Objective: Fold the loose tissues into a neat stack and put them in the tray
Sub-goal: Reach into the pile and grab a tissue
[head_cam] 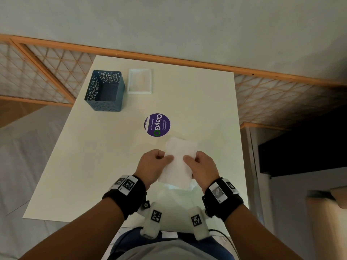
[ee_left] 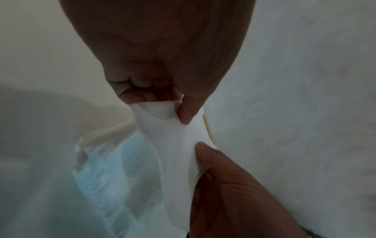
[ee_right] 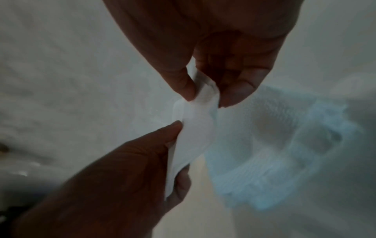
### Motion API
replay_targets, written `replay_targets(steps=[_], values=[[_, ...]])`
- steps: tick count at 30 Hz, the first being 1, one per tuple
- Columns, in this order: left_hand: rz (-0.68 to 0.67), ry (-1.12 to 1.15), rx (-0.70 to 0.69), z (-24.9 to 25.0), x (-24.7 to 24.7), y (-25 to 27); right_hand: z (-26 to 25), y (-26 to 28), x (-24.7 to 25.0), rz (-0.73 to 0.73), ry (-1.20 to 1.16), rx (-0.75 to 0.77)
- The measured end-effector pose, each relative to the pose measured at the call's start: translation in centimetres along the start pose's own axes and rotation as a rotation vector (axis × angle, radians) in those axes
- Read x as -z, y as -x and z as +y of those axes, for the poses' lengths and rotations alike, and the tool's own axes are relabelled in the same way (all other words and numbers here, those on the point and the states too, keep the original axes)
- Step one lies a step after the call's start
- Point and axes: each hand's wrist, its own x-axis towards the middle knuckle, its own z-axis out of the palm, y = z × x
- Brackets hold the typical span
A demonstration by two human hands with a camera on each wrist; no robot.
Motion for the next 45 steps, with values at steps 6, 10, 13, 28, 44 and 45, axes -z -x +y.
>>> replay_targets(steps=[6, 10, 13, 28, 44, 45], values=[[0.046, -0.215, 0.012, -1.0, -1.3, -1.6, 0.7, -2.0, 0.3, 0.042, 0.287, -0.009], [0.052, -0.39, 0.049, -1.7, -1.4, -1.8, 1.1, -2.5, 0.5, 0.052, 0.306, -0.038], [0.082, -0.445, 0.068, -2.0, -1.1, -1.7, 1.5, -2.5, 0.8, 0.094, 0.271, -0.058], [-0.109, -0.266, 0.113, -6.3, -4.9, -5.1, 2.7, -3.6, -1.6, -0.046, 0.113, -0.209], [-0.016, -0.027, 0.308, -2.6, -2.7, -4.0, 4.6, -4.0, 0.2, 0.082, 0.019, -0.272], [-0.027, -0.019, 0.325, -2.8, -2.6, -4.2, 4.7, -3.9, 0.1, 0.076, 0.012, -0.267]])
